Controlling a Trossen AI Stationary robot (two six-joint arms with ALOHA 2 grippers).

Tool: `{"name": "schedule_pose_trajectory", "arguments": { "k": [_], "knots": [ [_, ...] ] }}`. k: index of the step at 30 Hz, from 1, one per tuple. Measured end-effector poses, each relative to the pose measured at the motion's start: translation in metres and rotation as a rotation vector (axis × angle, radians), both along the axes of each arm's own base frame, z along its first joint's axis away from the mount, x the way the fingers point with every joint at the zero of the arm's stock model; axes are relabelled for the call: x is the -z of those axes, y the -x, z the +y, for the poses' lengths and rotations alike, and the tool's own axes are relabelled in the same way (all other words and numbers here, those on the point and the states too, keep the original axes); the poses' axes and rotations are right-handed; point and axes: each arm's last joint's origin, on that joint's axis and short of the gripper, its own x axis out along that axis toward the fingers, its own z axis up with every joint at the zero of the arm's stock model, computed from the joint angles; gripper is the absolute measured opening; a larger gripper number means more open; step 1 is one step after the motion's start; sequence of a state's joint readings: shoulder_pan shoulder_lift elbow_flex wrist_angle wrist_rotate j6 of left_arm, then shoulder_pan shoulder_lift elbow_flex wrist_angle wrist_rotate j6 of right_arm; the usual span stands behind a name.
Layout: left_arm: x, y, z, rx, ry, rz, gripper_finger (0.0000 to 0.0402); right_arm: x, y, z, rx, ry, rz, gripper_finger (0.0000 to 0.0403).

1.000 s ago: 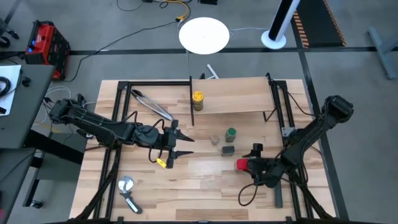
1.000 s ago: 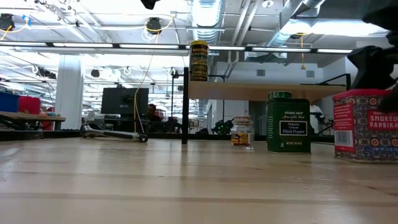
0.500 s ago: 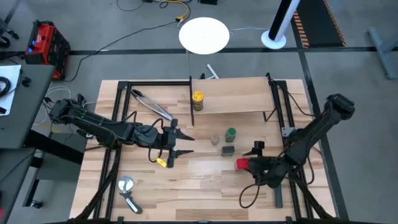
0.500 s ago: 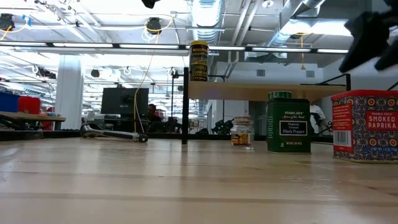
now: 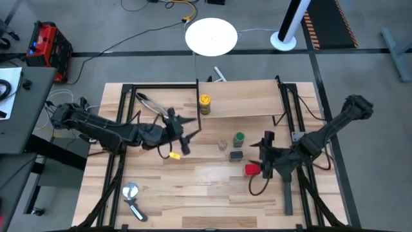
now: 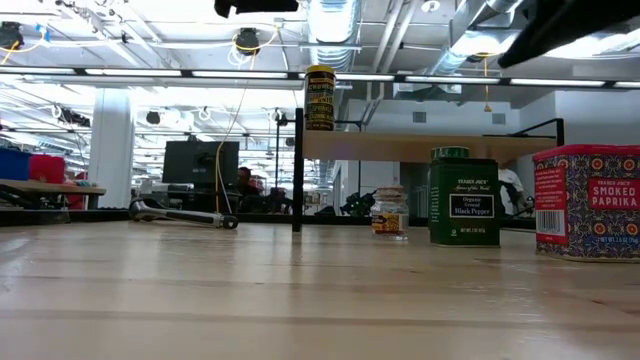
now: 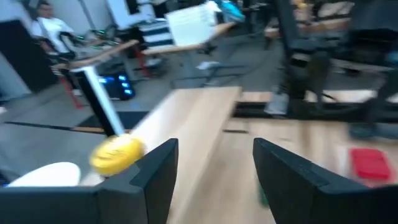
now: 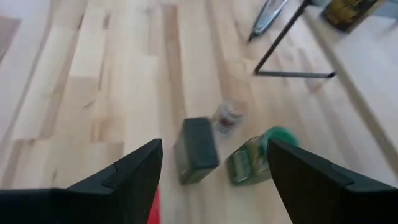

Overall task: Shelf spices
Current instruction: Remove the yellow seasoning bottle from the shelf

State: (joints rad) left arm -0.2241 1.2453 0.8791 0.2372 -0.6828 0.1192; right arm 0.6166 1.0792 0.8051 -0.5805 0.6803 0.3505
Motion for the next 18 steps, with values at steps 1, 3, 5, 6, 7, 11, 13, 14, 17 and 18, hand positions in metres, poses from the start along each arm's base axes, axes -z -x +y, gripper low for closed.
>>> {"name": "schedule_pose_trajectory", "arguments": {
  "k": [1,3,5,6,7,11,13,14,17,18],
  "knots": [
    [-0.002,-0.001,0.005,-0.021,-0.007,-0.012,0.0201,-0.002,-0.001,-0.002,0.005,0.002,-0.011,0.0291],
    [-0.003,-0.002,0.014,-0.056,-0.025,-0.014,0.0201,-0.005,-0.003,-0.007,0.013,0.009,-0.027,0.0291],
    [-0.003,-0.003,0.024,-0.082,-0.036,-0.007,0.0201,-0.007,-0.005,-0.011,0.017,0.023,-0.038,0.0291],
    [-0.003,-0.004,0.03,-0.084,-0.037,-0.004,0.0201,-0.007,-0.007,-0.013,0.02,0.033,-0.039,0.0291],
    [-0.002,-0.004,0.036,-0.079,-0.034,0.0,0.0201,-0.008,-0.008,-0.015,0.025,0.04,-0.041,0.0291],
    [0.002,-0.006,0.056,-0.025,-0.008,0.034,0.0202,-0.009,-0.01,-0.024,0.06,0.047,-0.042,0.0291],
    [0.004,-0.006,0.065,0.0,0.022,0.043,0.0202,-0.009,-0.011,-0.027,0.074,0.049,-0.042,0.0291],
    [0.005,-0.005,0.069,0.009,0.04,0.048,0.0202,-0.009,-0.011,-0.028,0.081,0.049,-0.041,0.0291],
    [0.008,-0.004,0.081,0.014,0.079,0.063,0.0202,-0.009,-0.012,-0.031,0.095,0.049,-0.04,0.0291],
    [0.008,-0.004,0.083,0.013,0.084,0.068,0.0202,-0.009,-0.013,-0.031,0.097,0.049,-0.04,0.0291]
  ]
}}
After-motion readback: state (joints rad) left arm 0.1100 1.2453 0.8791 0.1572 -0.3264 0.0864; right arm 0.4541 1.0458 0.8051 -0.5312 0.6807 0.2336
